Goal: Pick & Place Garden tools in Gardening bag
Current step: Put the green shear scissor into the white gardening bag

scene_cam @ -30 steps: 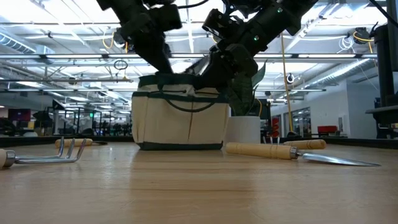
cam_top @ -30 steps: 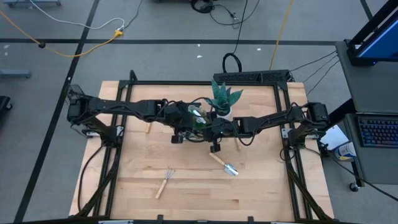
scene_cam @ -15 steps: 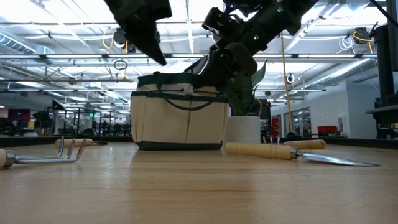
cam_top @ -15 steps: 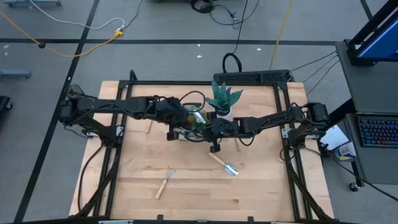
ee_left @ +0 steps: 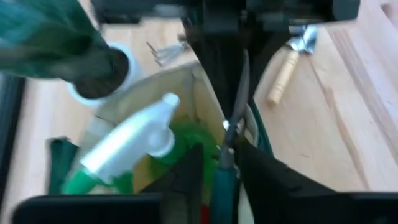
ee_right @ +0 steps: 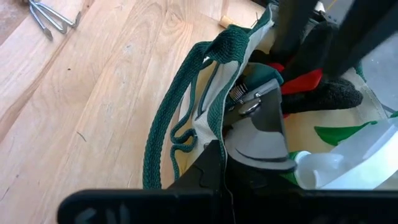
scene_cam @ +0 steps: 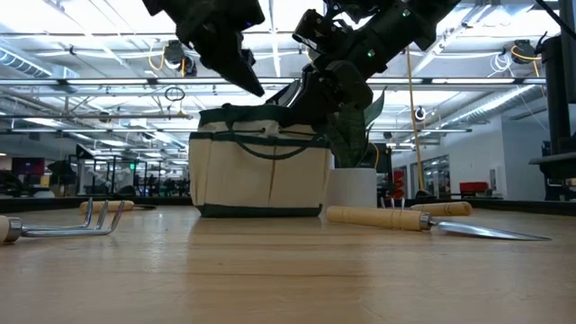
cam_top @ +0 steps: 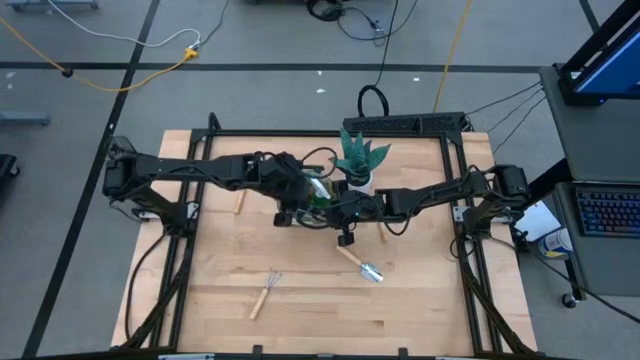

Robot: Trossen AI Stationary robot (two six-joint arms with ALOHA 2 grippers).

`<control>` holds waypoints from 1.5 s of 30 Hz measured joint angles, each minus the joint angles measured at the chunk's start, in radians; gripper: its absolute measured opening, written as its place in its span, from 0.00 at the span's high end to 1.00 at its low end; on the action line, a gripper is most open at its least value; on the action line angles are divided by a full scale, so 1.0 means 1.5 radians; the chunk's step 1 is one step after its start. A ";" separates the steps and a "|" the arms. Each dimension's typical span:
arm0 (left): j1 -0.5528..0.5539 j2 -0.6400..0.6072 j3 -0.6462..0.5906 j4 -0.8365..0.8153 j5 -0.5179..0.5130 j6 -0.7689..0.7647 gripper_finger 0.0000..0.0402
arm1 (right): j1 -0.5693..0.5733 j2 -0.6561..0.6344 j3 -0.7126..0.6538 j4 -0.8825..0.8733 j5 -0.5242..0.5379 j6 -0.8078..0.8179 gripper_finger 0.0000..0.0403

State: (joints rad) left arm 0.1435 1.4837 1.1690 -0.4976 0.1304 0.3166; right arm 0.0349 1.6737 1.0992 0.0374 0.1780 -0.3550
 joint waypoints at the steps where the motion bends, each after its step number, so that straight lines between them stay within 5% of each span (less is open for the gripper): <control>1: 0.001 0.009 0.000 0.006 0.001 0.007 0.67 | 0.000 0.000 0.000 0.000 0.000 0.000 1.00; 6: 0.006 0.039 0.001 -0.003 0.006 0.052 0.50 | 0.000 0.000 0.000 0.000 0.000 0.001 1.00; 11: 0.008 0.061 0.002 0.003 0.016 0.057 0.45 | 0.000 0.001 0.000 0.000 0.000 0.001 1.00; 15: 0.008 0.075 0.000 0.009 0.019 0.081 0.53 | 0.000 0.001 0.000 0.000 0.000 0.002 1.00; 23: 0.008 0.068 0.000 0.001 0.024 0.067 0.89 | 0.000 0.001 0.000 -0.003 0.001 0.001 1.00; 45: 0.027 0.057 0.000 -0.015 -0.016 -0.129 0.86 | 0.035 0.001 -0.001 0.061 0.001 -0.043 1.00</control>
State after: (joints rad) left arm 0.1833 1.5690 1.1694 -0.5196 0.1069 0.1233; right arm 0.0872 1.6745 1.0985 0.1294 0.1796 -0.4202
